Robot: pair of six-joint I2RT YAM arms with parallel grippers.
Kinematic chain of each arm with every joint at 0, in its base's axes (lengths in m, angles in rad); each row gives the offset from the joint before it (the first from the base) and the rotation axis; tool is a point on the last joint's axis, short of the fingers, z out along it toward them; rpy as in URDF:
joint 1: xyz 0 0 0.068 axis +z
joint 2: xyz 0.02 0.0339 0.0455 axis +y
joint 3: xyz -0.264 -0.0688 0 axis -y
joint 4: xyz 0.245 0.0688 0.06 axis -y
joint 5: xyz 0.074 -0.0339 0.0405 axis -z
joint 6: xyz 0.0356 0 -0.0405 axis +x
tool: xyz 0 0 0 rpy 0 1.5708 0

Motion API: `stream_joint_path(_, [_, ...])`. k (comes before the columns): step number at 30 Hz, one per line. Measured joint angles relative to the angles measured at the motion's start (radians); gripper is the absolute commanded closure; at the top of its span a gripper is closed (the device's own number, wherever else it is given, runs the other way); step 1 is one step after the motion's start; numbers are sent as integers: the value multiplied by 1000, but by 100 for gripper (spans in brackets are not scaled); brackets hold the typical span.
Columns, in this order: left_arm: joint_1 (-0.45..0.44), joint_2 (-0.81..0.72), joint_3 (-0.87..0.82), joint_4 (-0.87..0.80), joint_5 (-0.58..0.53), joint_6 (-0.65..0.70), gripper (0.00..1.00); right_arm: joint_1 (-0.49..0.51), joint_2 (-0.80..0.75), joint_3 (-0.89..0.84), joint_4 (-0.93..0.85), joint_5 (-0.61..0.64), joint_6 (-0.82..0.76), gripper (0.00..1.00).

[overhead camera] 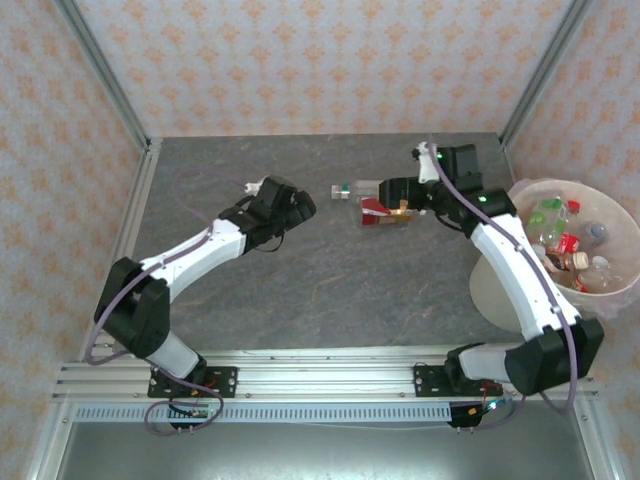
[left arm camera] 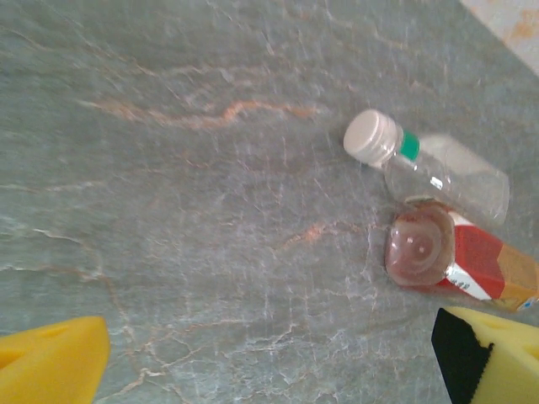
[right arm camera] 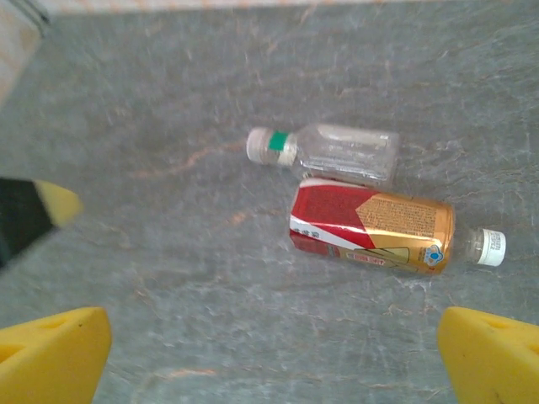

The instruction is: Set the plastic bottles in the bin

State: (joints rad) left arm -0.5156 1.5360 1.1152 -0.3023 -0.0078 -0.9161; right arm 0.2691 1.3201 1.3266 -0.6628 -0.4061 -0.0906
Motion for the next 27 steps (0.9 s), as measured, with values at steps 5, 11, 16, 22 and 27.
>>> stream_joint_path(5, [2, -76, -75, 45, -31, -4, 0, 6, 138, 2, 0, 28, -126, 1])
stream_joint_path(11, [2, -83, -128, 102, -31, 1, 0, 6, 298, 60, -9, 46, -274, 1])
stream_joint_path(16, [2, -119, -161, 129, -60, 1, 0, 6, 399, 93, -8, 40, -435, 1])
stream_joint_path(22, [6, -201, -245, 171, -106, 8, 0, 8, 522, 153, 1, 80, -603, 1])
stream_joint_path(27, [9, -219, -251, 156, -109, 24, 0, 8, 605, 201, -6, 141, -739, 1])
